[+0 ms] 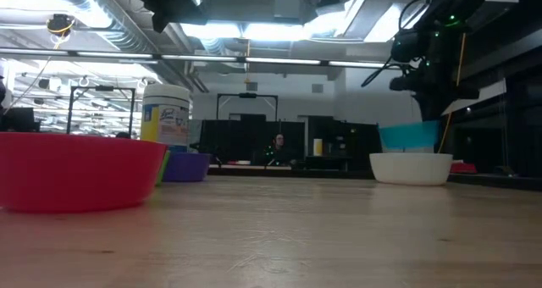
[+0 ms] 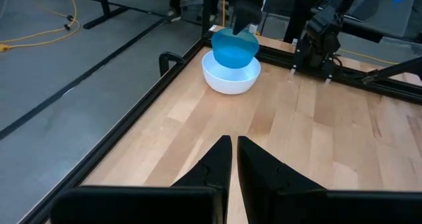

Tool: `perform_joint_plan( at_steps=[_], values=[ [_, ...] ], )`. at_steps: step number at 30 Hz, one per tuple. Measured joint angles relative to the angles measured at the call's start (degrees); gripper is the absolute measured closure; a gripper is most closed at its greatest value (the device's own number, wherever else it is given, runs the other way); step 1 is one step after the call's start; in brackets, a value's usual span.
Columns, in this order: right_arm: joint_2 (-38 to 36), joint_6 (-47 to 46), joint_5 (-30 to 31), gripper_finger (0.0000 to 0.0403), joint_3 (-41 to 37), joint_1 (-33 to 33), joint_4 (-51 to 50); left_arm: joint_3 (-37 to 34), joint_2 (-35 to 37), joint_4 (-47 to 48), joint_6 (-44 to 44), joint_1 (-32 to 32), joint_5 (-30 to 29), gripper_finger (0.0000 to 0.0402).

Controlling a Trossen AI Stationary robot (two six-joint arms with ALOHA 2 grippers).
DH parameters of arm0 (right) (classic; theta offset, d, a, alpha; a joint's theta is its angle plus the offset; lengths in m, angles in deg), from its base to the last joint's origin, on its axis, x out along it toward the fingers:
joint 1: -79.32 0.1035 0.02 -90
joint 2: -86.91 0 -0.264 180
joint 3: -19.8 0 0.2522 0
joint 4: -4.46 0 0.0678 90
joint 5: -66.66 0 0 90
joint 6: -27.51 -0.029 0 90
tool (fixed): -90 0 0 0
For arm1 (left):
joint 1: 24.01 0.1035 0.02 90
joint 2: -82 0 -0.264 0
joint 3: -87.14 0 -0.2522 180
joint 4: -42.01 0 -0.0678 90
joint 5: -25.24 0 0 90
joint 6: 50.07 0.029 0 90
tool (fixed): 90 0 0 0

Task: Nest bowls inside each other
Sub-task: Stack the light blue bowl on the white bowl, then stack the blue bowl on the light blue bowl

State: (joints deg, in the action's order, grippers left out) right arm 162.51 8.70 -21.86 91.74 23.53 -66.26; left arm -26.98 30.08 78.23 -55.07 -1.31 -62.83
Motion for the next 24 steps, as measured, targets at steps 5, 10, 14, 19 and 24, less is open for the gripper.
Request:
perform_joint_plan(
  at_steps=[5,10,14,19,24],
  values=[
    [0.00,-0.07,-3.18,0.0308,0.00,-0.50,0.16,0.00,0.00,0.00,-0.05,0.00,0.00,0.0381],
    [0.00,-0.07,-2.97,0.0231,0.00,-0.53,0.18,0.00,0.00,0.00,-0.17,0.33,0.07,0.0381],
    [-0.02,-0.10,-4.33,0.0209,0.00,-0.55,0.64,0.00,0.00,0.00,-0.19,1.63,0.59,0.0381],
    [-0.39,-1.79,-12.86,0.0220,0.00,0.14,5.21,0.00,0.00,0.39,2.13,3.97,3.43,0.0381],
    [-1.66,-7.25,-25.37,0.0245,0.00,6.24,17.79,0.00,-0.15,10.23,4.34,6.61,6.17,0.0381]
  ],
)
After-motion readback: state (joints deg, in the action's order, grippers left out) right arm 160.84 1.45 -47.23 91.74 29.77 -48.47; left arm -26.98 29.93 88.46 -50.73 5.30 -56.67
